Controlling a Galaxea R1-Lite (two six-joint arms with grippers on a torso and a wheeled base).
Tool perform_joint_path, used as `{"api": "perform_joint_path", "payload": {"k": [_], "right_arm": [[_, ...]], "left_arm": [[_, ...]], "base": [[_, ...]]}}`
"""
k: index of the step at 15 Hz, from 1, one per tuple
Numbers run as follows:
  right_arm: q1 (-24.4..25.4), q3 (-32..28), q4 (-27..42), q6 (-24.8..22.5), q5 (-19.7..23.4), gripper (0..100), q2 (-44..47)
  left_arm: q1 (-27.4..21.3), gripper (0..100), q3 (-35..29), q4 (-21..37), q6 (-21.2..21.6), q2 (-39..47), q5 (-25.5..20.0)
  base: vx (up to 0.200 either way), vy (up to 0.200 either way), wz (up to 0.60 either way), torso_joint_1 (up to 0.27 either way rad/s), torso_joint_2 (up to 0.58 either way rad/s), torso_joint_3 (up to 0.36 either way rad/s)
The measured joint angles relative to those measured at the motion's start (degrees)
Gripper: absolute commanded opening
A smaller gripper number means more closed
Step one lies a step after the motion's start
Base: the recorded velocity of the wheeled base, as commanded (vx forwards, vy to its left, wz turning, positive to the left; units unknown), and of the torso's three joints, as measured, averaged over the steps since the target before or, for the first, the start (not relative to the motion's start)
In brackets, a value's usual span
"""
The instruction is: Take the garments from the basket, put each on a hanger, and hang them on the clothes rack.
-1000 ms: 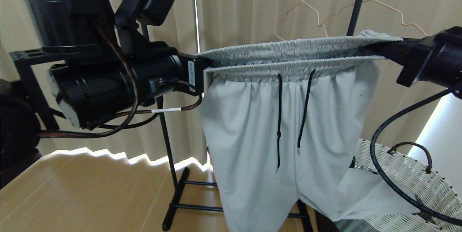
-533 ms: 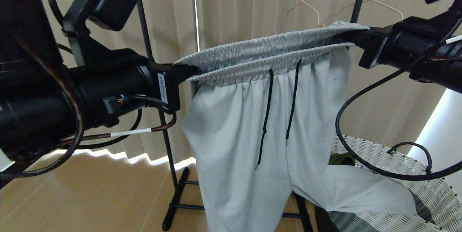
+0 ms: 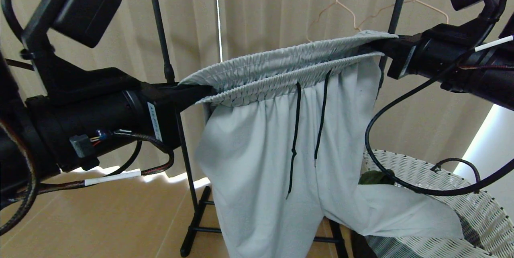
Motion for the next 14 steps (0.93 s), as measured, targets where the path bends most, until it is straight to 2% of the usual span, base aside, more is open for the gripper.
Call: {"api": "perform_joint_path", "payload": {"k": [4,8,11,14], "right_arm": [[0.0,0.3,0.4,0.0,-0.1,0,-1.6],[0.0,1.5,1.7,-0.1,-0.1,0,-5.5],[0.4,6.1,2.2,-0.1,0.0,0,-9.8],[2.7,11.0,2.3,-0.2,0.0,0,-13.2]], "left_arm": [[0.1,0,-3.1,-0.1,1.1,0.7,0.1],[1.2,0,-14.4,0.0,3.0,6.4,0.4],[2.7,0,-21.0,0.0,3.2,12.3,0.5],[3.1,0,-22.3,-0.1,3.2,15.7,0.6]], "base": [[0.000,0.000,0.00,0.000,0.00,0.000],[0.000,0.000,0.00,0.000,0.00,0.000],[0.000,0.000,0.00,0.000,0.00,0.000],[0.000,0.000,0.00,0.000,0.00,0.000]]}}
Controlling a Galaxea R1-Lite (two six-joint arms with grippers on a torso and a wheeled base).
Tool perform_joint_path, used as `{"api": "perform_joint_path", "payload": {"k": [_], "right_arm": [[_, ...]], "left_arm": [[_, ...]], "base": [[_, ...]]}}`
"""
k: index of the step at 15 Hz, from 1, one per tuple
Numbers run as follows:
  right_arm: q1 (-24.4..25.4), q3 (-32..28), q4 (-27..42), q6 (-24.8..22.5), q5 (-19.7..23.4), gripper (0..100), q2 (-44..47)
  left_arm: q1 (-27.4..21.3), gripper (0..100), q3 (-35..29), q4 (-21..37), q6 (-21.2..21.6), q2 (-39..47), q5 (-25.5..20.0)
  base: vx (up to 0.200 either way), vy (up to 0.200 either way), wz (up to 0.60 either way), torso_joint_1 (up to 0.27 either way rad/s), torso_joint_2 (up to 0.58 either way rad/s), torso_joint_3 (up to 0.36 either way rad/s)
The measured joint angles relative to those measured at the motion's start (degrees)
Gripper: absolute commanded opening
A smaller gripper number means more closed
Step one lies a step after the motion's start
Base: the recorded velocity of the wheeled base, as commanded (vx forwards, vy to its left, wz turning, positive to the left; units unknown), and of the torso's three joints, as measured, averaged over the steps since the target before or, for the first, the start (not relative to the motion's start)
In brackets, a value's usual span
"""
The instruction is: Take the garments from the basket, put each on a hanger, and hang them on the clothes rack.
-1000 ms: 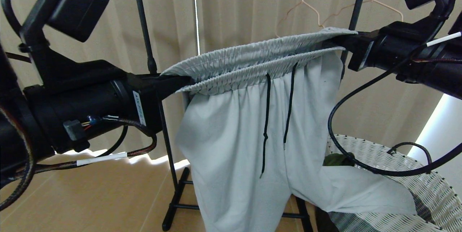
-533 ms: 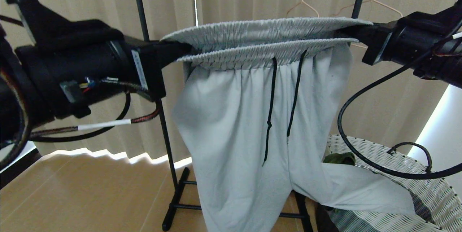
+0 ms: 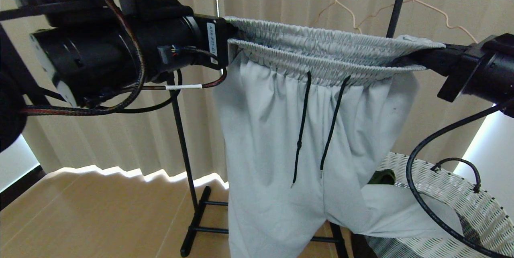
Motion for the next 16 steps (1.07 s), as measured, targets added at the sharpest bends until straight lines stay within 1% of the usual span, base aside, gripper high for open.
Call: {"api": "perform_joint_path", "payload": {"k": [3,10,13,16], "right_arm": [[0.9,0.7,-0.1,0.0,0.0,0,-0.9],[1.0,0.6,-0.1,0.0,-0.1,0,-1.0],[0.9,0.4,-0.2,-1.2,-0.1,0,-0.7],[0.9,0.4,-0.2,-1.3,-0.1,0,-0.5]], "left_arm": [[0.0,0,-0.1,0.0,0.0,1.1,0.1],[0.1,0,2.5,-0.1,0.0,1.0,0.1],[0.1,0,2.6,0.0,0.0,0.6,0.1],[0.2,0,3.1,0.1,0.0,0.0,0.1]], "base": [[0.000,0.000,0.00,0.000,0.00,0.000],[0.000,0.000,0.00,0.000,0.00,0.000],[0.000,0.000,0.00,0.000,0.00,0.000],[0.000,0.000,0.00,0.000,0.00,0.000]]}}
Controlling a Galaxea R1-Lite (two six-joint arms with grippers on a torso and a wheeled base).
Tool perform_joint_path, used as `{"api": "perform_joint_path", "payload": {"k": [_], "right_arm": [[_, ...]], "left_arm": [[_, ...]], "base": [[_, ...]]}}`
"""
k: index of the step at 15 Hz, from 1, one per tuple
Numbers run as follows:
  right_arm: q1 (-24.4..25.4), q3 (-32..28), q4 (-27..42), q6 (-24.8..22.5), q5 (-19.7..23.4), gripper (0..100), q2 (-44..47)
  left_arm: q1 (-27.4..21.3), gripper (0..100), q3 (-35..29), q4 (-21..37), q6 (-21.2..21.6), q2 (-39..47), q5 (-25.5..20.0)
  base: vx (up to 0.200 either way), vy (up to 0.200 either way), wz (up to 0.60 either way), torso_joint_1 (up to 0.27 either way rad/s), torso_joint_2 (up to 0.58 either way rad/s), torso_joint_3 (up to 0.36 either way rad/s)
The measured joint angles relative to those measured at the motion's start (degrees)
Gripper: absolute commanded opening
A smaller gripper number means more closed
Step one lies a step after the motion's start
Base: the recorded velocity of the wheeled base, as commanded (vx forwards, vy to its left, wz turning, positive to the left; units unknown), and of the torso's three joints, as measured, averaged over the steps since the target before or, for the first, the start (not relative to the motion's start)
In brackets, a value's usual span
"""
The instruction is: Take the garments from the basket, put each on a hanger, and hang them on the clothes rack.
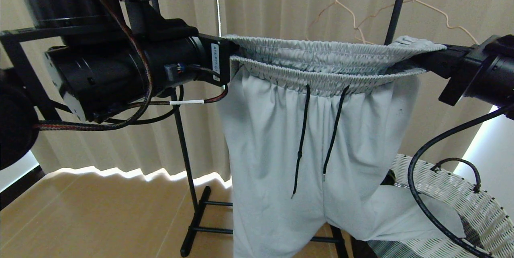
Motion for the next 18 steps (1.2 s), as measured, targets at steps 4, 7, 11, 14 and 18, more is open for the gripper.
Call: {"api": "perform_joint_path", "payload": {"k": [4,7,11,14,18], "right_arm": [[0.0,0.0,0.0,-0.3,0.0,0,0.1],[0.0,0.0,0.0,-1.1,0.0,0,0.1],[0.0,0.0,0.1,-1.1,0.0,0,0.1],[0.0,0.2,0.2,-1.1,0.0,0,0.1],[0.0,0.3,1.9,-1.2,0.0,0,0.1]], "left_arm": [[0.0,0,1.3,-0.2,0.0,-0.6,0.0],[0.0,0,1.4,-0.2,0.0,-0.8,0.0],[0.0,0,1.5,-0.1,0.0,-0.8,0.1],[-0.1,0,1.5,-0.1,0.0,-0.8,0.1],[-0.1,0,1.6,-0.1,0.0,-0.8,0.1]], "base": [[0.000,0.000,0.00,0.000,0.00,0.000],[0.000,0.000,0.00,0.000,0.00,0.000],[0.000,0.000,0.00,0.000,0.00,0.000],[0.000,0.000,0.00,0.000,0.00,0.000],[0.000,0.000,0.00,0.000,0.00,0.000]]}}
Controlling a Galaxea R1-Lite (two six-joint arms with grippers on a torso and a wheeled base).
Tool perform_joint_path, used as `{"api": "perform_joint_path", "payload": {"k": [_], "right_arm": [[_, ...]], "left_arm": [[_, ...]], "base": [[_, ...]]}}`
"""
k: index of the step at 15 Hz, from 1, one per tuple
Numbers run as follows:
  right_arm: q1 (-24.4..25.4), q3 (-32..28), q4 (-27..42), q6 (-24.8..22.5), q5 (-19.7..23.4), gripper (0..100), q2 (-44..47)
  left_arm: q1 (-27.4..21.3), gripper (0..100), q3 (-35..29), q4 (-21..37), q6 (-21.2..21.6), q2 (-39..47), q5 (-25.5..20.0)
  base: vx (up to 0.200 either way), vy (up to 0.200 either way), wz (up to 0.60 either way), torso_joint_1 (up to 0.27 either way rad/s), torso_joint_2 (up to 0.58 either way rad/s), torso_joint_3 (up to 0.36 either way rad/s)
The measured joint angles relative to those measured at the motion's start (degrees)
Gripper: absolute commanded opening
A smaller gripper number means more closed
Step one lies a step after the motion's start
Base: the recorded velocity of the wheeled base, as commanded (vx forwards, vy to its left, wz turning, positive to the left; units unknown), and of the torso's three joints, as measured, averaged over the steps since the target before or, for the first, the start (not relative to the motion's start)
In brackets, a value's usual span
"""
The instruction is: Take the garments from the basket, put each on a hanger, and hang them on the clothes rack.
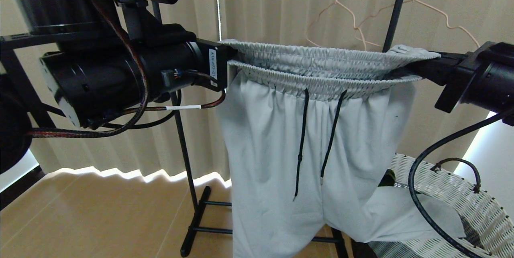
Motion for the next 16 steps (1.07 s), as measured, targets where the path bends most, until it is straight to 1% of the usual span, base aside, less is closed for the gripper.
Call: {"api": "perform_joint_path", "payload": {"k": [1,4,5,7,8,11,12,14,16], "right_arm": [[0.0,0.0,0.0,0.0,0.0,100,0.0],[0.0,0.3,-0.1,0.0,0.0,100,0.0],[0.0,0.7,-0.3,0.1,0.1,100,-0.1],[0.2,2.0,-0.7,0.2,0.4,100,-0.2],[0.5,2.4,-0.7,0.2,0.6,100,-0.4],[3.0,2.9,-1.0,0.5,1.2,100,-1.3],[3.6,3.2,-1.0,0.6,2.1,100,-1.7],[4.3,4.1,-0.8,0.6,6.3,100,-2.9],[4.4,5.1,-0.9,0.6,7.5,100,-4.0]], "left_arm": [[0.0,0,0.0,0.0,0.0,0.0,0.0],[0.1,0,0.1,0.0,0.1,0.0,0.5],[0.2,0,0.6,0.2,0.2,0.0,1.7],[0.4,0,2.4,-0.2,1.2,0.0,6.6],[0.9,0,3.2,-0.2,1.4,0.0,7.5],[3.4,0,4.1,-0.3,1.5,-0.5,7.9],[4.1,0,4.2,-0.2,1.6,-0.7,7.9],[5.2,0,4.6,-0.2,1.6,-1.2,8.0],[5.5,0,5.4,-0.2,1.6,-1.7,8.0]], "base": [[0.000,0.000,0.00,0.000,0.00,0.000],[0.000,0.000,0.00,0.000,0.00,0.000],[0.000,0.000,0.00,0.000,0.00,0.000],[0.000,0.000,0.00,0.000,0.00,0.000],[0.000,0.000,0.00,0.000,0.00,0.000],[0.000,0.000,0.00,0.000,0.00,0.000],[0.000,0.000,0.00,0.000,0.00,0.000],[0.000,0.000,0.00,0.000,0.00,0.000],[0.000,0.000,0.00,0.000,0.00,0.000]]}}
